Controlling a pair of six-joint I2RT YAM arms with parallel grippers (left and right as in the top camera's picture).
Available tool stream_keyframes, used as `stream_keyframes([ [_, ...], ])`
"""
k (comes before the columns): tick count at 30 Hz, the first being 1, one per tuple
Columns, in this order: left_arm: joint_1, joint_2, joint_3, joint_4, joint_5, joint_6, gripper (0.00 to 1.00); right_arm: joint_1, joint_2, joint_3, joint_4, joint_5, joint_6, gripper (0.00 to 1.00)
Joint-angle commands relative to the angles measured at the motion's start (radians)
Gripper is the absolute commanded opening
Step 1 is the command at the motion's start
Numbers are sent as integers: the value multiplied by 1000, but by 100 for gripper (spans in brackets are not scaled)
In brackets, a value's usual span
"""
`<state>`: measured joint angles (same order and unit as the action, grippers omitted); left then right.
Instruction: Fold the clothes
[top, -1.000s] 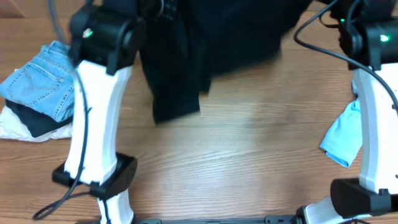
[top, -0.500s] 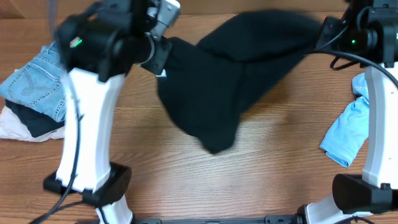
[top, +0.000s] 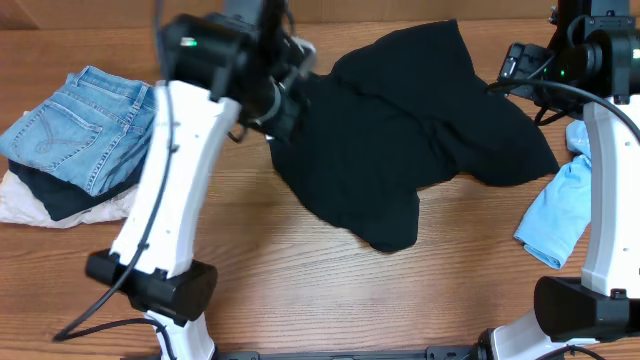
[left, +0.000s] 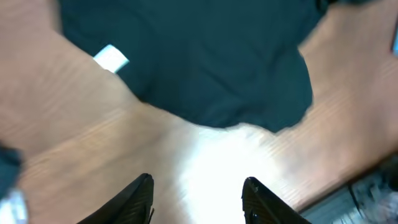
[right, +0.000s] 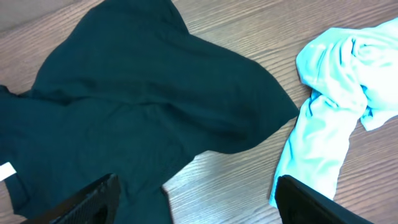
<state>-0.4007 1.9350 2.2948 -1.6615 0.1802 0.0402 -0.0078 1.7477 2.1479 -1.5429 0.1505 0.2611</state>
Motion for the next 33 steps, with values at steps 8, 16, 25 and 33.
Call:
stream_keyframes([
  [8,-359,54,-629,462,156,-96,73,-23,-14,11,11,13,58,90],
  [16,-446,279,-642,534,290,-222,80,-23,-14,11,9,13,58,90],
  [25,-402,271,-607,488,109,-309,4,-23,-14,11,12,13,58,89],
  [33,-253,-84,-591,239,-178,-497,4,-23,-14,11,11,13,57,89],
])
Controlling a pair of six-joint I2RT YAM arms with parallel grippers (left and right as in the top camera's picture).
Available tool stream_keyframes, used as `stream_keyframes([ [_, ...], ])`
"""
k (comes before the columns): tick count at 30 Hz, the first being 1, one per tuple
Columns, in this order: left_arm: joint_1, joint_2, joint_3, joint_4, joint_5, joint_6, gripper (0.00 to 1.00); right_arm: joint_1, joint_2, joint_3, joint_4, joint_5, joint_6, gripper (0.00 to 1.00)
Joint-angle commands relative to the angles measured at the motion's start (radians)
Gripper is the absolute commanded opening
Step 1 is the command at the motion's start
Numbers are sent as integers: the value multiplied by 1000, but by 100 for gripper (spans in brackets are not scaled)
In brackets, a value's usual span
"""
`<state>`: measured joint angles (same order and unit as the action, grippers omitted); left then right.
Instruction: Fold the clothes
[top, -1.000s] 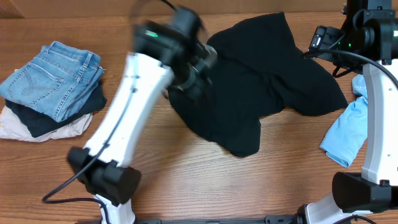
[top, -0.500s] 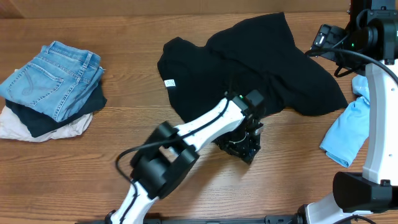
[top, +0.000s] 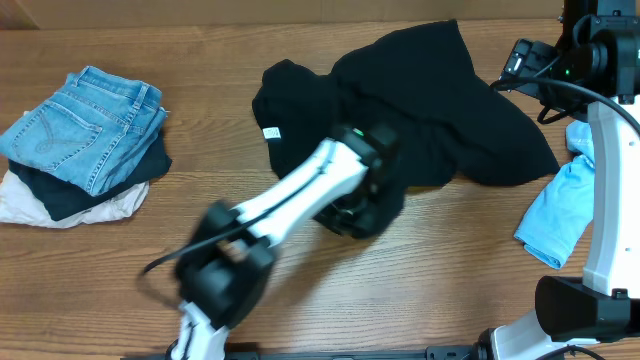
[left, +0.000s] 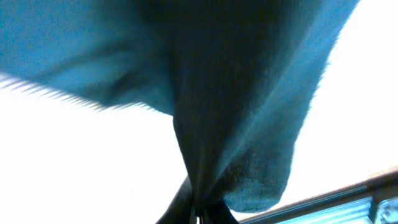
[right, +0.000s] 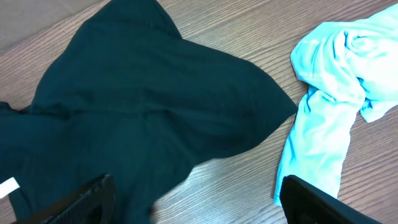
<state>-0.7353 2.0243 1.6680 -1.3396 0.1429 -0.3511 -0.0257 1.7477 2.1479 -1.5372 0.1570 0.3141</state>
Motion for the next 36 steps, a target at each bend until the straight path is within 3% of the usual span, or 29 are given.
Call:
stream_keyframes([
  [1,130,-224,35,-142,-171,-123,4,-5,-14,11,5,6,5,89],
  [9,430,-410,35,-285,-235,-117,4,-5,32,-16,-18,-74,21,91],
  [14,467,-423,35,-317,-251,-90,4,-5,73,-224,34,-122,38,91],
  [16,467,-423,35,-322,-266,-90,4,-5,74,-356,76,-174,37,79],
  [18,467,-423,35,-328,-293,-90,4,-5,74,-514,128,-233,27,55],
  [19,467,-423,35,-330,-294,-90,4,-5,74,-570,146,-259,24,49],
  [20,467,-423,35,-332,-294,-90,4,-5,74,-641,170,-298,8,49],
  [23,467,-423,35,-328,-306,-90,5,-3,74,-788,214,-364,-31,75],
  [25,468,-423,35,-328,-309,-90,5,-3,74,-849,217,-361,-30,83],
  [31,468,-423,35,-323,-310,-90,6,-2,74,-1067,317,-445,0,81],
  [36,468,-423,35,-315,-311,-74,8,-2,74,-1164,431,-534,6,71],
])
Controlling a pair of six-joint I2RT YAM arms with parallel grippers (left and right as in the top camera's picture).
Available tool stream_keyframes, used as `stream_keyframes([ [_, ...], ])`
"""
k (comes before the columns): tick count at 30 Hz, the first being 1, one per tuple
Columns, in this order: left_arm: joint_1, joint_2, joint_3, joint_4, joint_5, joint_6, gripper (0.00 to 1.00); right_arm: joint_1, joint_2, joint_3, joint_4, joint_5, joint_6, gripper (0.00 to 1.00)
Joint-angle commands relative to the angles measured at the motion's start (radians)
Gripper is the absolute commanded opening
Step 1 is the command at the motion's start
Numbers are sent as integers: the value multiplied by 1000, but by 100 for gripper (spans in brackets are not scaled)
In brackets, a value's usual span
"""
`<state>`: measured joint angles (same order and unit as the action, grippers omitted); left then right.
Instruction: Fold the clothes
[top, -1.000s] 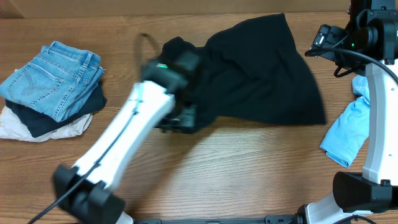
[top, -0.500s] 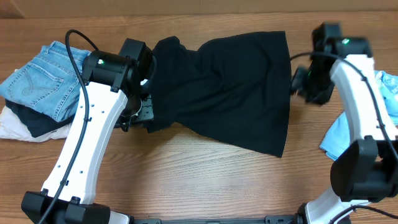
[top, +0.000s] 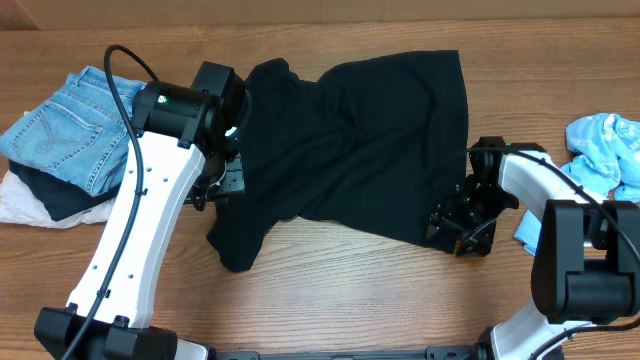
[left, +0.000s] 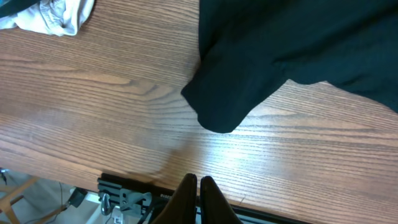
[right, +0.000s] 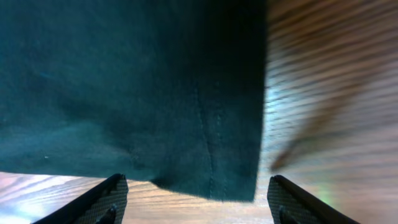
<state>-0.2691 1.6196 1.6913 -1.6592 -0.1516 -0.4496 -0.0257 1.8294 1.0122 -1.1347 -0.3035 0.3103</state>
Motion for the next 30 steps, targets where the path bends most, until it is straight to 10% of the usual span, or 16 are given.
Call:
stream_keyframes([
  [1,2,-19,12,4,-16,24,8,-2,-8,-34,35,-72,16,67],
  [6,1,-19,12,16,-16,24,9,-10,-9,-26,39,144,93,5],
  [14,1,-19,12,37,-16,47,13,-58,-126,58,-112,591,369,4],
  [22,0,16,-2,166,154,189,48,-67,-174,64,-153,612,397,4],
  [25,0,61,-95,204,207,191,58,-67,-179,64,-147,538,350,74],
  [30,0,81,-357,471,308,128,50,-67,-227,77,-68,347,246,84],
])
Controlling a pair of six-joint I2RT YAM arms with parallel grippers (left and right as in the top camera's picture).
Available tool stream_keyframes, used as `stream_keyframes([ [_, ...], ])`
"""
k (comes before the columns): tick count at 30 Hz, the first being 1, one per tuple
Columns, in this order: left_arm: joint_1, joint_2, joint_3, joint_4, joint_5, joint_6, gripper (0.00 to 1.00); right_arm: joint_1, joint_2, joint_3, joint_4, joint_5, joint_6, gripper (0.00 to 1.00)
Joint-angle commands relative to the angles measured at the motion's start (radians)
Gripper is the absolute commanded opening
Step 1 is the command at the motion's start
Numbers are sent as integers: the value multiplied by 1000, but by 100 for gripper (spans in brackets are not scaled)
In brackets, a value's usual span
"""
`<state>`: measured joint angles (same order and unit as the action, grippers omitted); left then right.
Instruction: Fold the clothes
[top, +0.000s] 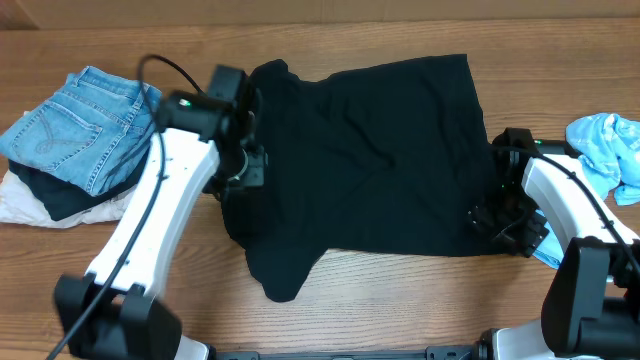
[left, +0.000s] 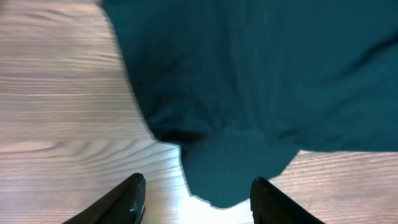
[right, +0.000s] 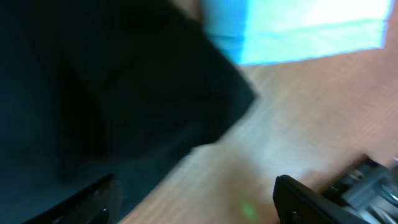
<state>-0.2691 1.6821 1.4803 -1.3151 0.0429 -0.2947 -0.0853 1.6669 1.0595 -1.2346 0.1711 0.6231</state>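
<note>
A black shirt (top: 370, 150) lies spread over the middle of the table, one sleeve (top: 282, 272) sticking out toward the front. My left gripper (top: 243, 172) hovers over the shirt's left edge. In the left wrist view the left gripper (left: 199, 202) is open, with the sleeve end (left: 230, 168) lying on the wood below it. My right gripper (top: 503, 226) sits at the shirt's front right corner. The blurred right wrist view shows the right gripper (right: 199, 202) open over bare wood, the black cloth (right: 93, 93) off to its left.
Folded jeans (top: 85, 125) top a stack of dark and white clothes at the far left. A light blue garment (top: 605, 140) lies at the right edge, and the light blue garment (right: 292, 28) is just beyond the shirt's corner in the right wrist view.
My left gripper was shut and is now open, lower over the shirt's left edge. The shirt lies wider, its right corner and sleeve farther right. The right gripper has shifted right with that corner.
The shirt lay crumpled at the back with my left gripper open beside it and the right arm raised. Then the left gripper was shut on cloth near the front hem. Later the shirt was partly spread, right gripper low at its corner. Now it lies flatter, both grippers open.
</note>
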Motion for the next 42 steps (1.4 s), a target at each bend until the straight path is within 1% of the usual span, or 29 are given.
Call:
stream_keyframes([
  [1,0,19,-196,191,134,-27,49,-7,-78,34,61,-166,-111,79],
  [2,0,19,-241,252,138,-27,49,-7,-98,38,106,-235,-174,67],
  [3,0,19,-281,309,138,-27,50,-7,-116,39,151,-320,-238,59],
  [5,0,25,-354,437,142,-27,49,-7,-137,41,238,-513,-323,32],
  [6,0,32,-383,499,142,-27,46,-7,-138,41,273,-574,-341,13],
  [7,0,37,-406,554,142,-27,42,-6,-137,41,306,-612,-339,4],
  [9,0,51,-440,650,141,-26,31,-6,-135,41,375,-662,-340,4],
  [11,0,76,-462,716,141,-22,18,-5,-135,41,446,-674,-339,4],
  [13,0,124,-471,724,141,-19,10,-5,-135,41,510,-674,-339,4],
  [14,0,153,-473,709,142,-19,5,-5,-135,41,535,-674,-339,4],
  [16,2,205,-474,643,141,-48,4,-5,-135,41,571,-673,-336,4],
  [19,22,254,-481,502,130,-171,4,-5,-135,41,607,-632,-327,4],
  [20,35,254,-486,458,130,-220,4,-5,-135,41,605,-567,-275,4],
  [21,54,253,-488,408,132,-264,4,-5,-132,39,599,-474,-190,4],
  [22,71,250,-488,376,134,-274,4,-5,-126,39,597,-435,-148,6],
  [24,108,246,-488,323,134,-274,4,-5,-106,39,599,-423,-131,9],
  [25,139,240,-488,283,134,-253,4,-3,-85,39,603,-422,-132,11],
  [27,182,230,-488,243,133,-211,4,2,-29,31,630,-423,-131,11],
  [28,194,226,-488,235,133,-197,4,4,6,26,649,-423,-128,10],
  [30,212,220,-488,219,130,-183,4,9,61,25,665,-426,-127,4],
  [34,226,218,-488,193,103,-165,4,19,176,24,666,-396,-119,4],
  [37,237,217,-488,182,50,-163,4,19,200,24,563,-129,11,4],
  [39,250,217,-488,182,45,-145,4,17,200,24,504,2,58,4],
  [40,272,217,-487,174,11,-136,4,7,200,24,425,124,138,4],
  [42,286,214,-487,174,-3,-117,4,-5,200,25,375,163,171,4],
])
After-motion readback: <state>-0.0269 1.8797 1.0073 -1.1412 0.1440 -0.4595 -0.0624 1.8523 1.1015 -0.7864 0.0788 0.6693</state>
